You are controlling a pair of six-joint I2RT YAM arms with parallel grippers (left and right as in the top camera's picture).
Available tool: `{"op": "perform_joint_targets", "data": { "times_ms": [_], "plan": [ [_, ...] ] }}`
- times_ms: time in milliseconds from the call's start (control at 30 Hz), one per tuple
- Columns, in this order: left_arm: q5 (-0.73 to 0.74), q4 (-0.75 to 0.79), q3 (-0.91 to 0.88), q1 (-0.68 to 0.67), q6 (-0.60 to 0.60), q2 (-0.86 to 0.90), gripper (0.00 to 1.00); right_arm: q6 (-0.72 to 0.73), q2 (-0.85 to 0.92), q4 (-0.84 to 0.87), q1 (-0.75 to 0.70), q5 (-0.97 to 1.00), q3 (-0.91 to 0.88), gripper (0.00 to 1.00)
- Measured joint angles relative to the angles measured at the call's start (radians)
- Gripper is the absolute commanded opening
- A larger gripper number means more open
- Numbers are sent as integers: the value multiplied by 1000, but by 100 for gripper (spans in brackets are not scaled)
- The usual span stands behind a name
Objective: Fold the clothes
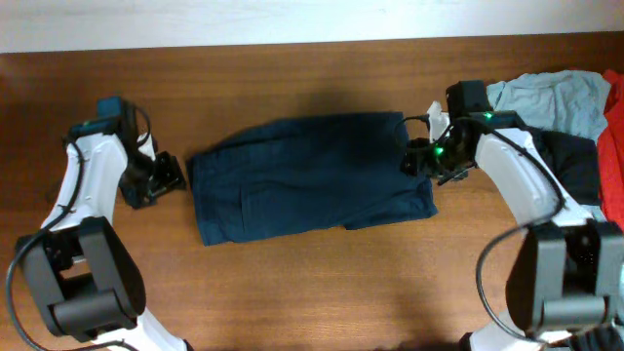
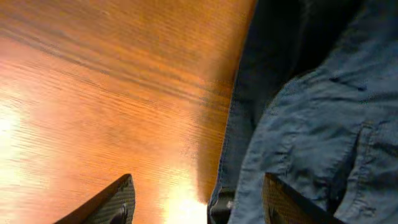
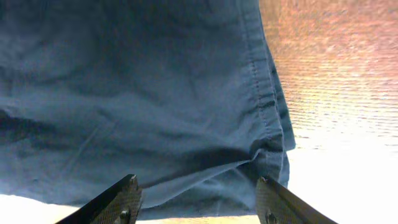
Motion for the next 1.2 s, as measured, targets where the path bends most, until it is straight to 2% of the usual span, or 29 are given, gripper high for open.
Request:
{"op": "perform_joint_targets", "data": {
  "times_ms": [233,500,600,800,967,1033,1067,1100,1133,1167,1200],
  "plan": [
    [220,195,-229,10,89,0,72,0,-7,0,0,0,0,64],
    [303,390,-378,13,122,-68,70,0,-7,-1,-1,0,0,65],
    [332,451,-408,13,149,-79,58,1,-7,-1,-1,0,0,65],
    [370,485,-414,15,196,-62,49,0,-7,-1,-1,0,0,65],
    [413,521,-419,15,212,-50,47,0,-7,-1,-1,0,0,65],
    [441,549,-423,13,216,-42,38,0,-7,-1,-1,0,0,65],
    [451,562,-424,11,217,-37,27,0,-7,-1,-1,0,0,65],
    [457,569,-426,10,219,-32,20,0,-7,0,-1,0,0,65],
    [457,571,-426,10,220,-29,7,0,-7,-1,-1,0,0,65],
    [458,573,-429,9,220,-22,1,0,-7,0,-1,0,0,65],
    [459,573,-430,8,222,-17,0,0,-7,-1,-1,0,0,65]
  ]
}}
